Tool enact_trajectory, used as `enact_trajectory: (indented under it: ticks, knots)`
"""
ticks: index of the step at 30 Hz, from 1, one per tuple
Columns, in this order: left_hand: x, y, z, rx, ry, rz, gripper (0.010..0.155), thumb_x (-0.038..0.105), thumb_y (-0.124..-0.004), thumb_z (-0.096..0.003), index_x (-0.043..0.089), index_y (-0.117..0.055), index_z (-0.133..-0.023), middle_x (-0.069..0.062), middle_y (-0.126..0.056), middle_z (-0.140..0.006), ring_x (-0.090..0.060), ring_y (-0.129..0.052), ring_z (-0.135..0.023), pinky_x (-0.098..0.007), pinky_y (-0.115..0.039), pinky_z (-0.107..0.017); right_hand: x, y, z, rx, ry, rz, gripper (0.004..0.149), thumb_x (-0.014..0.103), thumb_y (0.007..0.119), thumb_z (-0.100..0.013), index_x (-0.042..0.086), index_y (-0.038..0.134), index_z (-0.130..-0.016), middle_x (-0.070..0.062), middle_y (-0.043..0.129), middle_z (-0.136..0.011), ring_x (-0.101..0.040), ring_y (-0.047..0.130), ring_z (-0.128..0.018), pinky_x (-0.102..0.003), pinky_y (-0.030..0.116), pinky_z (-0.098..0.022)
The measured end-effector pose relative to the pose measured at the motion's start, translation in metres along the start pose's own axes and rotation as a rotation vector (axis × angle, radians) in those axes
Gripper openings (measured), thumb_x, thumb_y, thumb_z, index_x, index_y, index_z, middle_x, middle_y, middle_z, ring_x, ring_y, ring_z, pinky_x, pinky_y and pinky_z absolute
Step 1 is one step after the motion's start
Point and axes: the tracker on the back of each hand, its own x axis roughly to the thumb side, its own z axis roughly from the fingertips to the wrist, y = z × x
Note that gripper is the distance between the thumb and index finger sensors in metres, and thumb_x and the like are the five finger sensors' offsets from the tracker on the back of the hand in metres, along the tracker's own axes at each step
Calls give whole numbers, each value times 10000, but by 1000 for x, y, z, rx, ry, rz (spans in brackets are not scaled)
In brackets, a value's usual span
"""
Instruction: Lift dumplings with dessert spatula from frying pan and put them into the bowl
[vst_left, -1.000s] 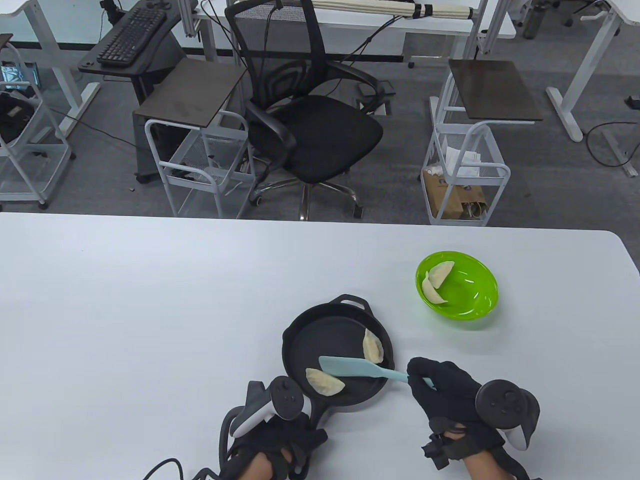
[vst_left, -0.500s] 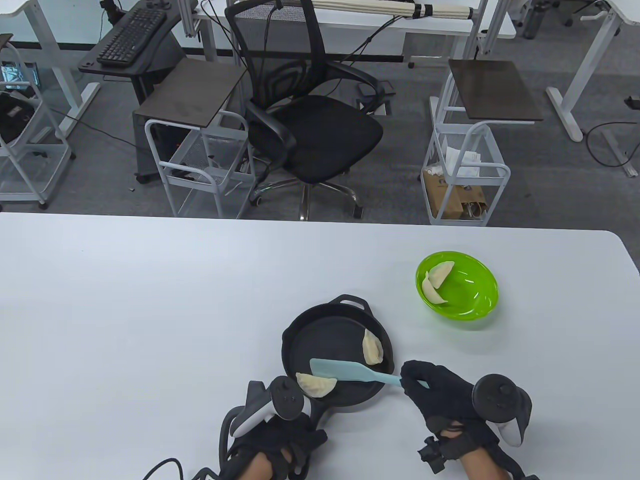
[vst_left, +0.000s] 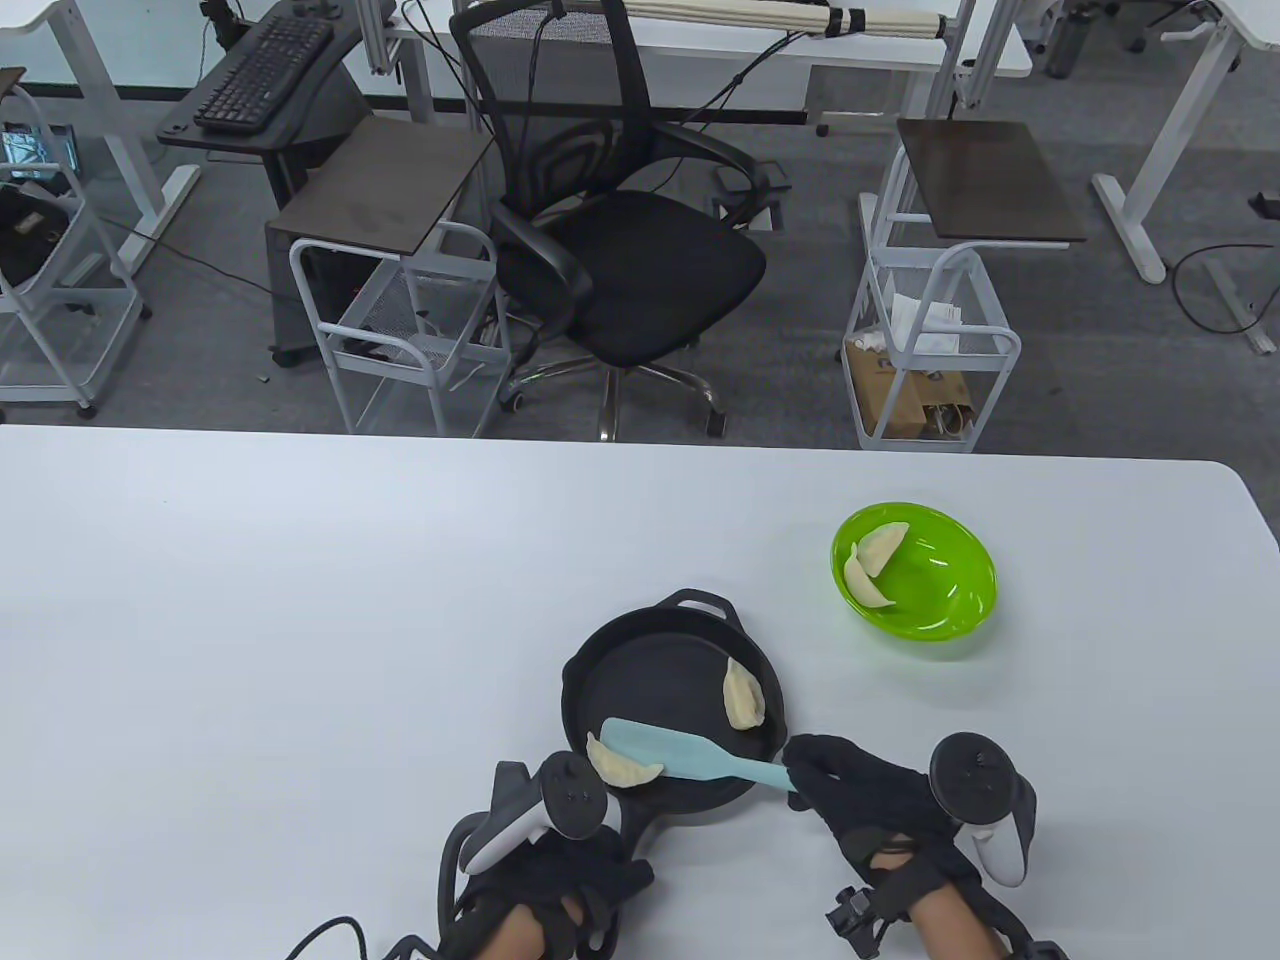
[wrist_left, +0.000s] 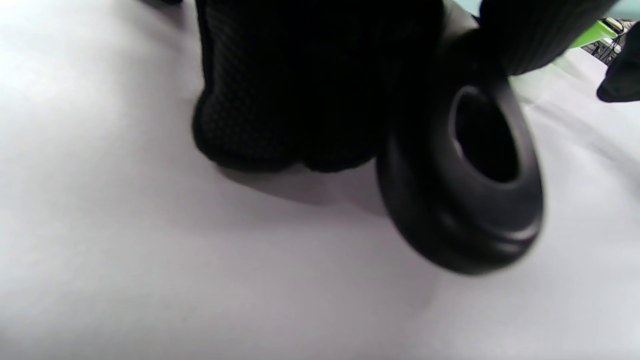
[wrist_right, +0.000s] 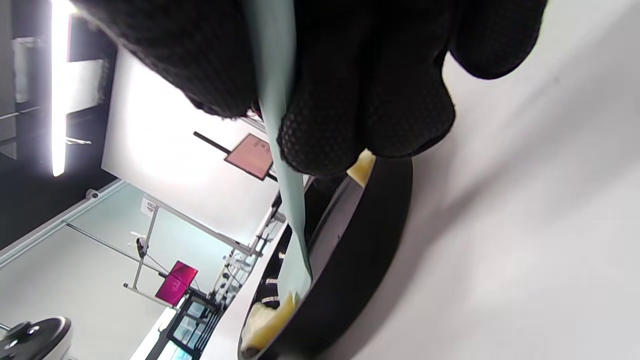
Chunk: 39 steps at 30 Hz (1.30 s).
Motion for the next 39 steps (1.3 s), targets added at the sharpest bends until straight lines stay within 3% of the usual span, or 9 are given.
enact_trajectory:
  ticks: [11,30,39]
  knots:
    - [-1,0,0,-7,5,12,645,695,-730,-446,294,-791,-947,42,-1081,-592,-219,-1050,-478,-599,-390,-764,-21,16,-3,84,178,-181,447,307,811,-560,41,782,-919,-184,967,-714,-458,915,-634,-656,591,-663]
    - [-3,0,-1,-8,0,16,651,699,-722,-446,293,-789,-950,45,-1079,-596,-217,-1048,-481,-597,-386,-765,-26,27,1,92,266,-368,447,300,781,-570,41,762,-934,-186,954,-734,-463,904,-652,-644,589,-666]
    - [-3,0,-1,-8,-1,19,653,701,-719,-447,293,-785,-953,51,-1077,-598,-216,-1046,-483,-594,-381,-767,-26,22,3,32,270,-431,459,302,757,-573,43,734,-952,-187,937,-759,-463,893,-676,-670,571,-671]
